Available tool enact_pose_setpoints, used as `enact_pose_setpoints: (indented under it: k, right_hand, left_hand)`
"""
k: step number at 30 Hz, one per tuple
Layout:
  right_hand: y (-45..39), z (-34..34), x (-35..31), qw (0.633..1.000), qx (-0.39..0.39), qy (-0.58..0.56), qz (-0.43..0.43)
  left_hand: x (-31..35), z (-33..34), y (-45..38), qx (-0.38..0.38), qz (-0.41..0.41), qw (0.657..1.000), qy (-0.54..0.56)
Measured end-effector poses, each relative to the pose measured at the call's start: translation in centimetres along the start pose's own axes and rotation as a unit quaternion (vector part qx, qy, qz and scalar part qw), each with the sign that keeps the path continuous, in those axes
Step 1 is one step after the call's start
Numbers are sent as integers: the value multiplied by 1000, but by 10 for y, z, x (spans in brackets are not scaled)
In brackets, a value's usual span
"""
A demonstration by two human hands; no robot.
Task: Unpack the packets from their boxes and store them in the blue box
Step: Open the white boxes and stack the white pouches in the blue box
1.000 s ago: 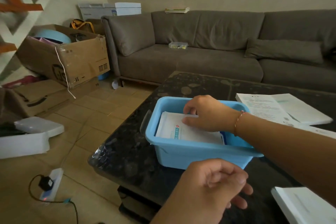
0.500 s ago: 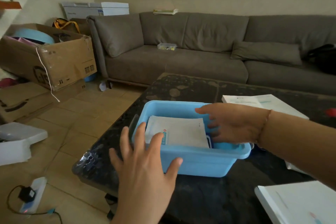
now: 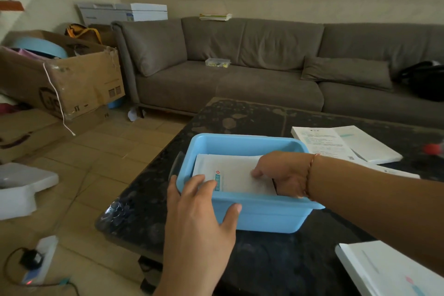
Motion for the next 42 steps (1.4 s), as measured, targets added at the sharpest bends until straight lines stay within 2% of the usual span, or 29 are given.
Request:
enact_pose_setpoints:
  k: [4,11,15,18,20,22,24,26,27,28,29,31,32,34,36,38,42]
  right_hand:
    - [3,1,-1,1000,8,29,-7]
    - [18,5,-5,999,-28,26,-21]
    - [44,-16,-25,978,9,150,-142]
    - [87,-51,-33,948,-25,127,-290]
    - [115,-78,-24,923,19,112,-368]
    - [140,-107,5,870,125,123,-460]
    - [161,-132,54,815,255,160,-495]
    - [168,-142,101,796,312,226,-467]
    - [165,-143,124,796,309,251,-455]
    - [162,-140,142,779,293,299,-467]
    - [161,-130,155,745,265,367,-491]
    - [160,-115,170,667,214,479,-529]
    - [161,-111,174,639,212,508,-538]
    - [160,-106,176,606,214,540,-543]
    - [157,-106,182,599,217,547,-543]
    - [155,-109,187,609,217,544,-536]
    - [157,-116,186,654,262,496,-507]
  left_hand:
    - [0,1,1,11,5,1000,6]
    - [-5,-6,2,29,34,999,4]
    - [-5,-11,6,38,45,998,-5]
    - [-1,-13,11,37,48,997,-49]
    - [3,-13,14,43,43,994,-92]
    - [12,-16,19,76,68,991,-89]
    - [27,-20,33,152,145,977,18]
    - [44,-15,50,172,223,950,139]
    - [51,-7,57,148,249,940,178]
    - [58,3,63,109,266,938,194]
    - [65,15,69,68,275,941,184]
    - [77,43,74,-37,259,961,83]
    - [81,55,75,-85,236,968,26]
    - [79,74,75,-147,186,971,-18]
    - [80,94,75,-243,147,957,-57]
    - [82,111,77,-314,128,939,-60]
    - [92,137,84,-402,92,909,58]
Point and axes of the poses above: each hand's wrist, its own y-axis away from the middle knuckle, its own z-axis out of the palm, x = y × z, the point moved 5 cm from there along -y, towards the middle knuckle, and after that the axes turned 12 degrees about -z, right-handed, at the moved point
